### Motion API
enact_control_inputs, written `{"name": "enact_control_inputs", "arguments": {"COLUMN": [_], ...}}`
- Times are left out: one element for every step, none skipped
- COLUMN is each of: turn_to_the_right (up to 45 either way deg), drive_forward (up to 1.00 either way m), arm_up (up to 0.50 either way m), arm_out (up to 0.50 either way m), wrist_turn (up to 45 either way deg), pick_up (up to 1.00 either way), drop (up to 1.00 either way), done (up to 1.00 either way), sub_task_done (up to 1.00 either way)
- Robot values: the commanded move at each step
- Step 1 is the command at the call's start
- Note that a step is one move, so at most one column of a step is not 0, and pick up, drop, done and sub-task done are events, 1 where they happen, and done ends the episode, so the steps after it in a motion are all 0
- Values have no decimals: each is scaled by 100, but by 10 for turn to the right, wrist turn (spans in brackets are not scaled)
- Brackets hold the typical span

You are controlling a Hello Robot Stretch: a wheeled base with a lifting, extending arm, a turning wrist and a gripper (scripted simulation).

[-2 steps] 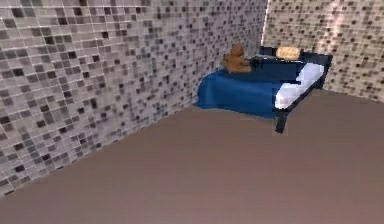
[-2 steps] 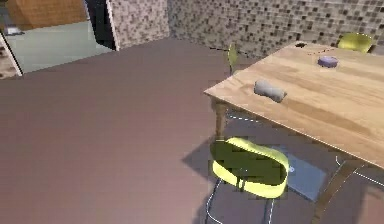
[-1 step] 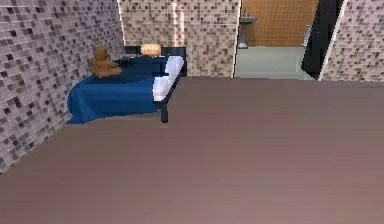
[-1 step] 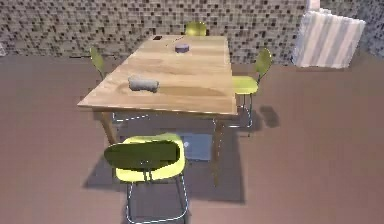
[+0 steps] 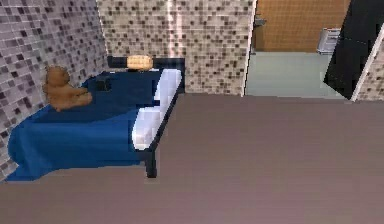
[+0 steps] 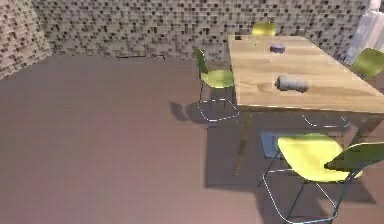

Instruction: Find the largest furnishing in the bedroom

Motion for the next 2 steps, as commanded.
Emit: {"name": "enact_control_inputs", "arguments": {"turn_to_the_right": [0,-270], "drive_forward": [75,0], "arm_up": [0,0], "arm_out": [0,0], "wrist_turn": [0,0], "pick_up": [0,0], "drop": [0,0], "done": [0,0], "sub_task_done": [0,0]}}
